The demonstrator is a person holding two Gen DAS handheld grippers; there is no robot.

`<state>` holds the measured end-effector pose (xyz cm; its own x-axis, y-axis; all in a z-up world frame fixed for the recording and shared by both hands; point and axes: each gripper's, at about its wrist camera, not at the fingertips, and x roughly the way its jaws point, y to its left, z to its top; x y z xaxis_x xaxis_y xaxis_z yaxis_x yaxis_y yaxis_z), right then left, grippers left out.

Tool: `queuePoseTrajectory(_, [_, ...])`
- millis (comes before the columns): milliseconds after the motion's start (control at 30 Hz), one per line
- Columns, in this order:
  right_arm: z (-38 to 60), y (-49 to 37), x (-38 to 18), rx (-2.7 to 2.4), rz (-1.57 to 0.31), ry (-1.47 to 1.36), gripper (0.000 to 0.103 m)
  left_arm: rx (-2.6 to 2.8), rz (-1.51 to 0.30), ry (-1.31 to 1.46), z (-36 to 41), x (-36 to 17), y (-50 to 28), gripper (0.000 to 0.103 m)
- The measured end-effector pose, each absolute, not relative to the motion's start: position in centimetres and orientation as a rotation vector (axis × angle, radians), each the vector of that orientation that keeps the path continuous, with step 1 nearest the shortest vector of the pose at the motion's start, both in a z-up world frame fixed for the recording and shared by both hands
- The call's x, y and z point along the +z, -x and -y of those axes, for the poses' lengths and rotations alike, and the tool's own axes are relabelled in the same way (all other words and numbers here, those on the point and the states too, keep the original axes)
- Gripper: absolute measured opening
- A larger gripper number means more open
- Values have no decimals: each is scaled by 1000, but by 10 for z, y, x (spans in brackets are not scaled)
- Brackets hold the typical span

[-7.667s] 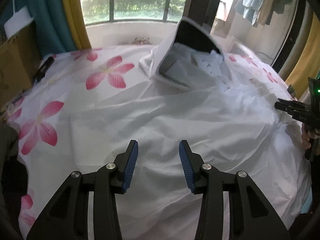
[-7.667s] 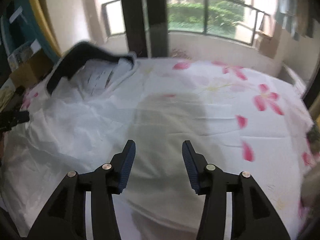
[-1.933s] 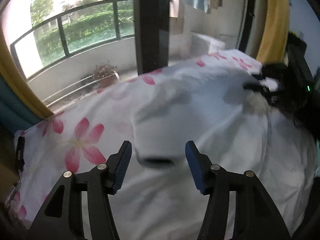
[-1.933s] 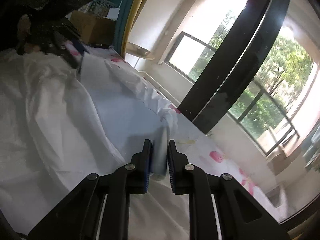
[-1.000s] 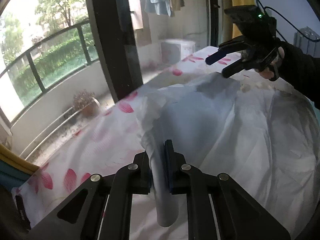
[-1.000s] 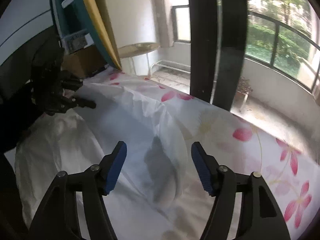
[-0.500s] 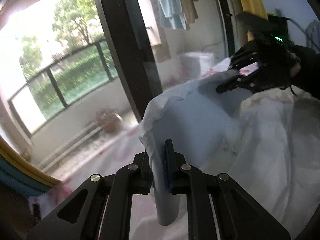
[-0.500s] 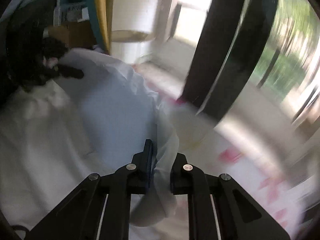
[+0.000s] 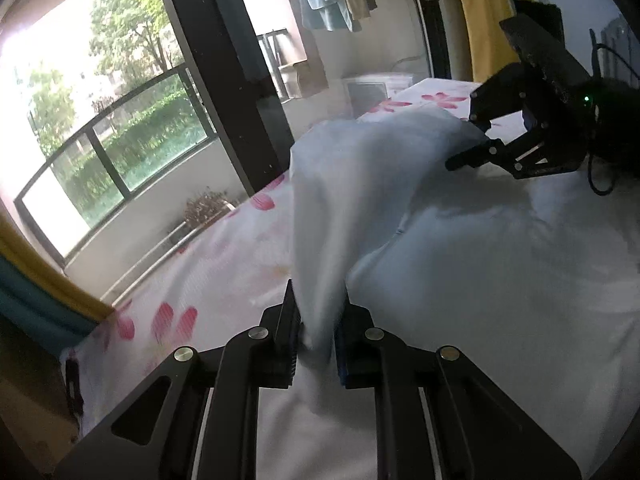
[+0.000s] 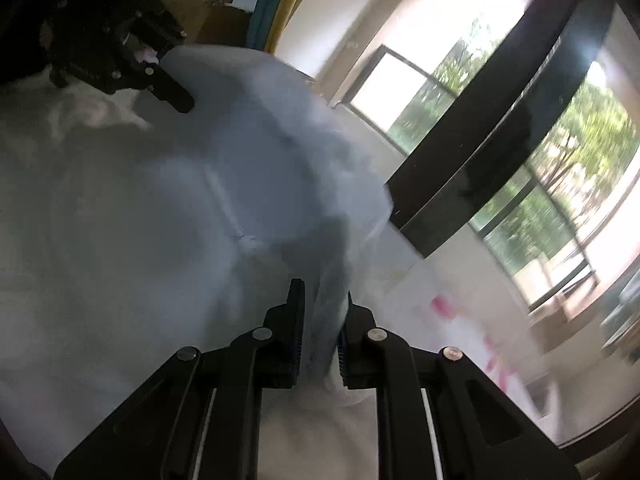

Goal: Fold large clothes
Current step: 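Fold the shirt lengthwise toward the collar with both tools, then release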

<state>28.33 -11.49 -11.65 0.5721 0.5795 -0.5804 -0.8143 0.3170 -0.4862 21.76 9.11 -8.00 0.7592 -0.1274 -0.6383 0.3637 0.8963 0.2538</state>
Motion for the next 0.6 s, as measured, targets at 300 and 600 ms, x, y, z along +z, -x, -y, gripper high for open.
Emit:
queuePoseTrajectory(300, [137, -237, -122, 982, -455, 818, 39, -315, -721, -320, -79, -85, -166, 31])
queuePoseTrajectory(600, [162, -208, -100, 1065, -551, 723, 47, -291, -730, -143, -99, -83, -123, 47])
